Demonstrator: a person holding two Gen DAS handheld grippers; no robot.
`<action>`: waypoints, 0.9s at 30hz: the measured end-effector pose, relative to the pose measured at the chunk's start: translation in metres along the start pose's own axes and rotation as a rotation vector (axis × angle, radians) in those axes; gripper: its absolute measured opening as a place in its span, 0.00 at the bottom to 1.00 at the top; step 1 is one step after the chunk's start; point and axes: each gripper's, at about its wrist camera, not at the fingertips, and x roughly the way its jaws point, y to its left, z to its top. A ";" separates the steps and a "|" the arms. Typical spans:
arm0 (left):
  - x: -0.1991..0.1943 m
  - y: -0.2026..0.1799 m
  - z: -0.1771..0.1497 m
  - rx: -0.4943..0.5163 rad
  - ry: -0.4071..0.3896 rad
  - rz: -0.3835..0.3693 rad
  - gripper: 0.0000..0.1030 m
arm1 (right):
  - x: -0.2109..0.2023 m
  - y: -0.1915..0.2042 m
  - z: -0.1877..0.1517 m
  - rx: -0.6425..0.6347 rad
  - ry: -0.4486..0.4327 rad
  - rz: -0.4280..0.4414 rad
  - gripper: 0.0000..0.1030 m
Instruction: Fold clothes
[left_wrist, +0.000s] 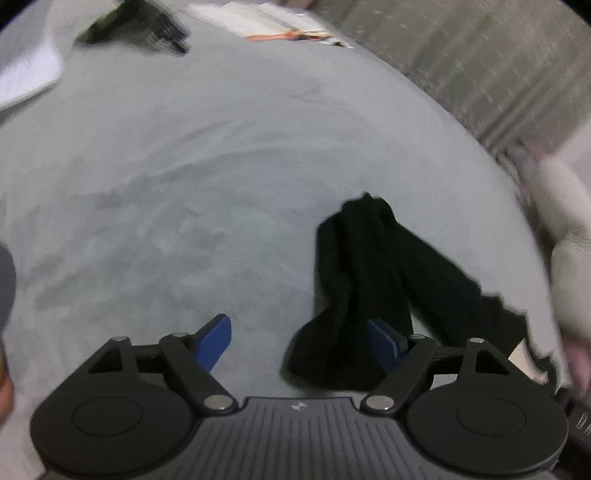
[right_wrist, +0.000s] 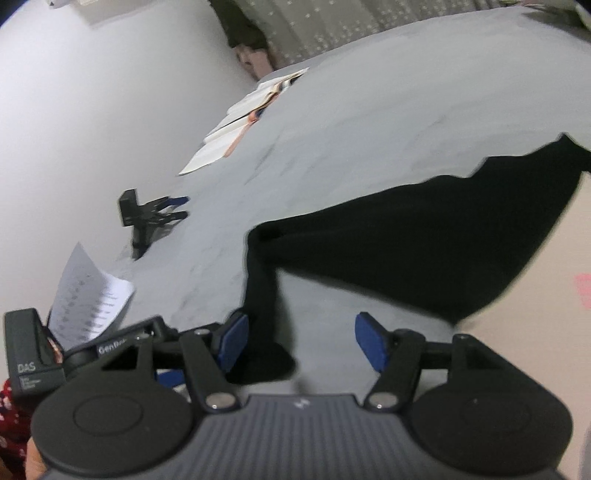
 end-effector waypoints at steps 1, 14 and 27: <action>0.000 -0.004 -0.002 0.029 -0.001 0.008 0.61 | -0.002 -0.003 -0.001 -0.001 -0.010 -0.009 0.61; -0.006 -0.006 0.004 0.128 -0.173 0.236 0.05 | -0.015 -0.043 -0.008 -0.040 -0.113 -0.132 0.63; 0.020 0.005 0.049 0.343 -0.359 0.602 0.05 | -0.017 -0.038 -0.012 -0.384 -0.118 -0.289 0.64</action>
